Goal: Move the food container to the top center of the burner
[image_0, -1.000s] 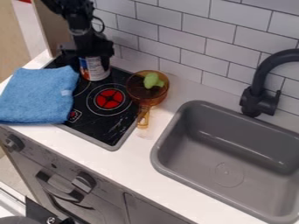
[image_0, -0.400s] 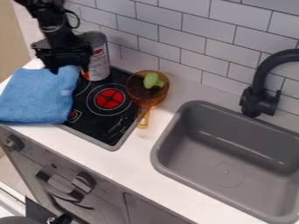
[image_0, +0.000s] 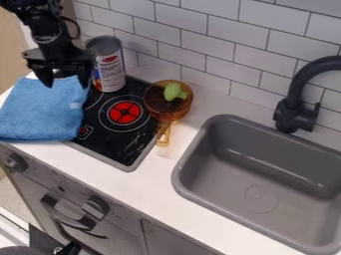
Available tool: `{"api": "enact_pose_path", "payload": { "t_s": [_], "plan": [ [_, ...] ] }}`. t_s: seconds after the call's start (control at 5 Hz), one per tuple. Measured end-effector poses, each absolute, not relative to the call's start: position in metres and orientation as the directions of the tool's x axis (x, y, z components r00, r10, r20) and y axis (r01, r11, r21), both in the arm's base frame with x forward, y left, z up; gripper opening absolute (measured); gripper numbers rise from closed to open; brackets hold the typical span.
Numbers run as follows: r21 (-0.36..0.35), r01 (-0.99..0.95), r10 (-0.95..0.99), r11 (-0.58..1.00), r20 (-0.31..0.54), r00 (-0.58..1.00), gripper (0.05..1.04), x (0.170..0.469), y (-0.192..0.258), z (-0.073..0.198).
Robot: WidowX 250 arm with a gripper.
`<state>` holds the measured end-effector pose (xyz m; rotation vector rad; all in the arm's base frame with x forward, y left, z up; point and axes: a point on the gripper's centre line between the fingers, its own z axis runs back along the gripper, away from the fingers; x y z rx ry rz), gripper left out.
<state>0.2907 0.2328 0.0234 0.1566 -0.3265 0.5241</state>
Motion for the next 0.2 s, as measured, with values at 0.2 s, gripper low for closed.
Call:
{"api": "enact_pose_path", "payload": {
  "t_s": [0.2],
  "plan": [
    [0.076, -0.556, 0.494, 0.828, 0.371, 0.787, 0.997, 0.2891, 0.2559, 0.0160]
  ]
}}
